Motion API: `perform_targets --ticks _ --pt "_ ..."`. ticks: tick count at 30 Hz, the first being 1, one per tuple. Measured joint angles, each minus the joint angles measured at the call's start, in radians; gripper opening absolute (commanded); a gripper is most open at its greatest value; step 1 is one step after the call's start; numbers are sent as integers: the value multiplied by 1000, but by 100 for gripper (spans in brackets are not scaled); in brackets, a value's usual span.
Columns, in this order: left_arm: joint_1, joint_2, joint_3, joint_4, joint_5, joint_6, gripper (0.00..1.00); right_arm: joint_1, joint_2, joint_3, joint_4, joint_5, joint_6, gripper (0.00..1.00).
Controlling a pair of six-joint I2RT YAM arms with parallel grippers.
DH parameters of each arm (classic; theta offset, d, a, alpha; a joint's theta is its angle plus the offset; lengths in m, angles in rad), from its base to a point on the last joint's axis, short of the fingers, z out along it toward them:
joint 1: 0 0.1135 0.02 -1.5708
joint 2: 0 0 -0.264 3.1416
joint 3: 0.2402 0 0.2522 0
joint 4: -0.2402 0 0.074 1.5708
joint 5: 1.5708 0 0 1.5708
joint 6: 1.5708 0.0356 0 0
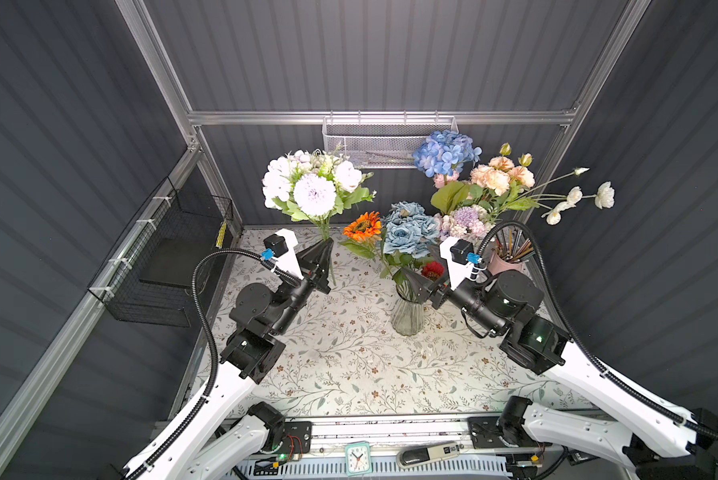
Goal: Arrange the flowers into the vase
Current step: 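Grasp the bunch stems with the right gripper below the left gripper over the vase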
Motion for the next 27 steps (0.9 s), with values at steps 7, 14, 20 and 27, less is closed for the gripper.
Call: perform_targets --ticks 7,14,20,27 --pt "0 117 70 172 317 -40 0 0 -2 37 3 -112 41 83" --pt "-14 291 79 331 520 -158 0 -4 -9 69 10 -188 105 79" --pt "-115 318 87 334 548 -125 0 -30 -15 69 15 -227 161 77" --pt "-169 320 95 312 560 -63 0 -97 -14 66 58 -289 243 65"
